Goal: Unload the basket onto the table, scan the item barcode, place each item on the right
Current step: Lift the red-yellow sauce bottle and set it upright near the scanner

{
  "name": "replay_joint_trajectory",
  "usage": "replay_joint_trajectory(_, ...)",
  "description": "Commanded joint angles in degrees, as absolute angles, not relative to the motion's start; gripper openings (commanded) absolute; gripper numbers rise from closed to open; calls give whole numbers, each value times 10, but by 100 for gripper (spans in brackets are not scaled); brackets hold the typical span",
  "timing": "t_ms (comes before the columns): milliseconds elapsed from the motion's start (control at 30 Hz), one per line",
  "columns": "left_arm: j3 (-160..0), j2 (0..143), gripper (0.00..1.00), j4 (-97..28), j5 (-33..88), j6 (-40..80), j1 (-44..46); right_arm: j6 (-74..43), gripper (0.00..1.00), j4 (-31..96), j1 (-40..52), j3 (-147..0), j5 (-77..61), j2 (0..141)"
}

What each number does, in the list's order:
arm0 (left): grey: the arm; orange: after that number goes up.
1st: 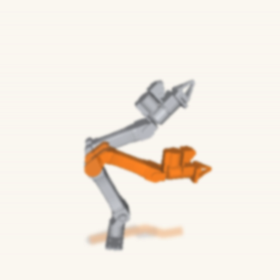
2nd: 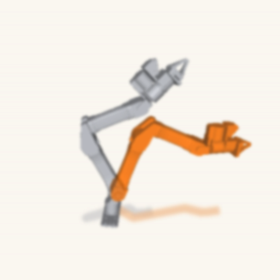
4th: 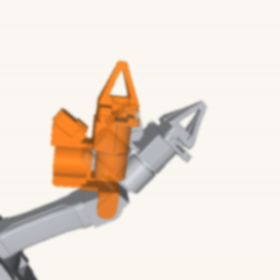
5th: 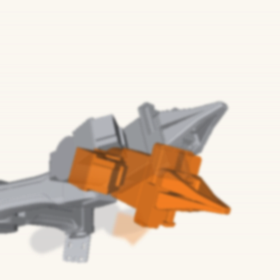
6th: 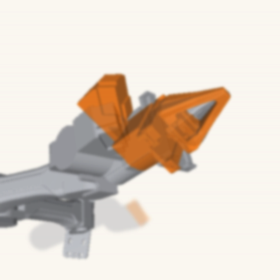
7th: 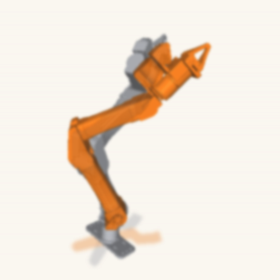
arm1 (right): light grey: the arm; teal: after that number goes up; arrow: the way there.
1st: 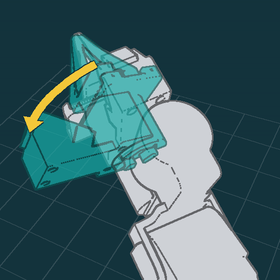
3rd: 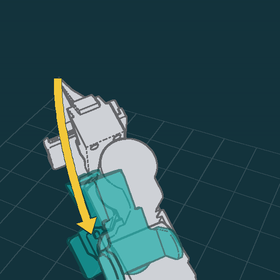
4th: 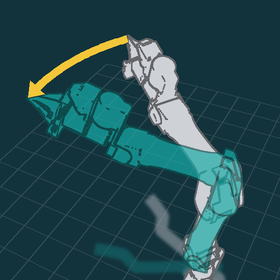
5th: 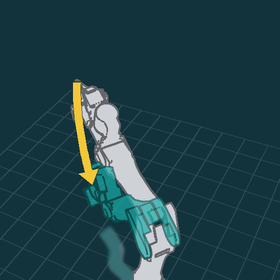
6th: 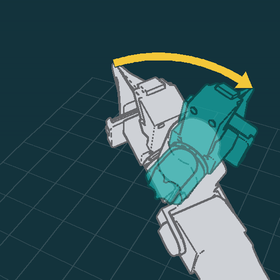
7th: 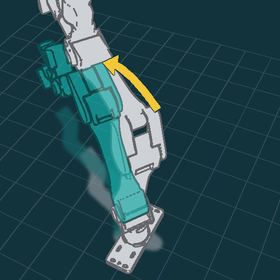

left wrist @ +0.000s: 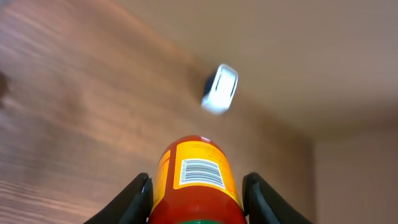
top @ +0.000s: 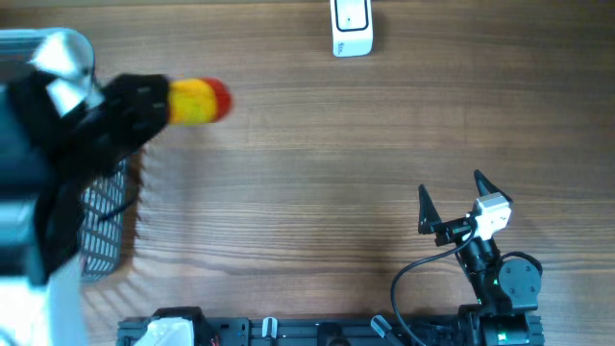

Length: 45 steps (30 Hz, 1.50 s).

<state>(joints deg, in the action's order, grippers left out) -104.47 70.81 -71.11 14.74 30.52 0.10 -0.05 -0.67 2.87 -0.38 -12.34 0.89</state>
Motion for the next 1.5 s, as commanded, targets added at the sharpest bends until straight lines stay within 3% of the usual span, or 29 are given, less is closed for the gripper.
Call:
replay_joint_trajectory(0,-1053,797,30,-709,130,178,100,4,100,-9,32,-3,-116,3)
replay_joint_trajectory(167,-1053,922,31,-708,74,20,227,5,100,-9,32,-3,-116,3)
replay_joint_trajectory(367,-1053,1020,29,-697,1,-20,302,4,100,-9,32,-3,-116,3)
replay_joint_trajectory(867,-1026,1114,31,-572,-3,138,322,4,100,-9,32,-3,-116,3)
replay_joint_trajectory(1233,-968,1131,35,-503,-108,171,366,4,100,-9,32,-3,-116,3)
replay_joint_trajectory(1333,-968,1131,50,-501,-108,172,365,4,100,-9,32,-3,-116,3)
replay_joint_trajectory(1467,-968,1131,50,-495,-108,173,365,4,100,-9,32,-3,-116,3)
